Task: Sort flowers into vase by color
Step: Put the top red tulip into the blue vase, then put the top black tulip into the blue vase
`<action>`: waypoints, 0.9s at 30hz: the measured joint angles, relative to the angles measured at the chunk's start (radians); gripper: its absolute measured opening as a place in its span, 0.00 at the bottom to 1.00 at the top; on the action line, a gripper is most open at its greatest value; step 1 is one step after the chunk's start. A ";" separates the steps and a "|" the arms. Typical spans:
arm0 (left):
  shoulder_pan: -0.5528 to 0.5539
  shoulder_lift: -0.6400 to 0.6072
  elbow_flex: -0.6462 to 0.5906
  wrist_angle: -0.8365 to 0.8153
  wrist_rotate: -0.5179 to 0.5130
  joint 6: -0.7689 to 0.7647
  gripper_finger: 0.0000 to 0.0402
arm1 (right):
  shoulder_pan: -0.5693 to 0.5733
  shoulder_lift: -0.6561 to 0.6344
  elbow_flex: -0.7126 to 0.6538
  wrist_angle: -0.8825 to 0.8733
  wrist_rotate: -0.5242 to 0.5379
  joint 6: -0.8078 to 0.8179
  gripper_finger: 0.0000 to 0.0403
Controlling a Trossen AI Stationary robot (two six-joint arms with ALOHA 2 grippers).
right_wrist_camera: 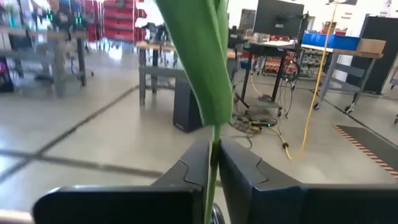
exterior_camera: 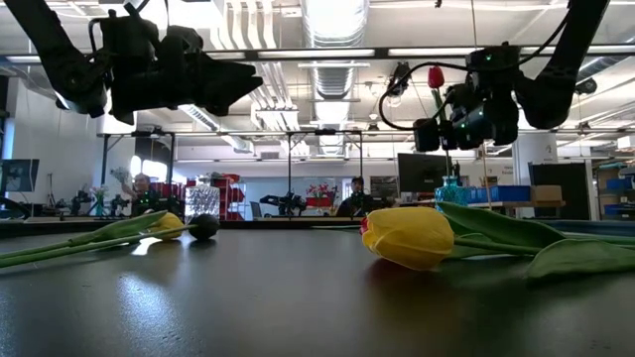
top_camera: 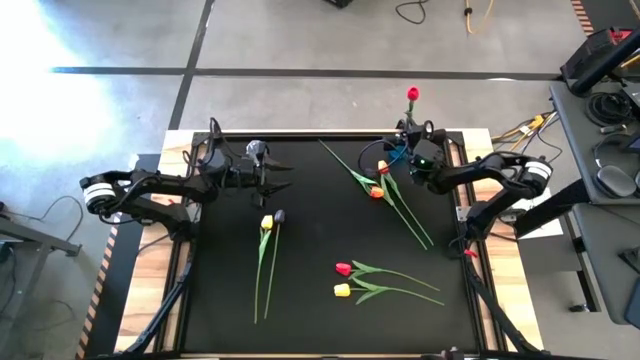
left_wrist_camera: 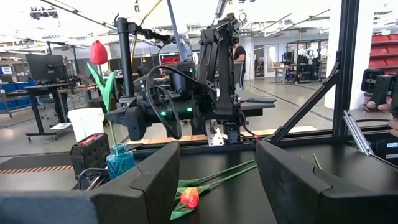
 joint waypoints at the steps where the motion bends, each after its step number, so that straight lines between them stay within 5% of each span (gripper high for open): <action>1: 0.000 0.000 0.000 0.000 0.000 0.000 0.49 | 0.000 -0.005 0.004 -0.033 -0.001 0.008 0.09; 16: 0.000 0.000 0.000 -0.005 0.000 -0.001 0.49 | 0.019 -0.186 0.184 -0.874 -0.018 0.298 0.43; 27: 0.000 0.000 0.000 -0.043 0.067 0.027 0.44 | 0.237 -0.375 0.322 -1.271 -0.020 0.277 0.45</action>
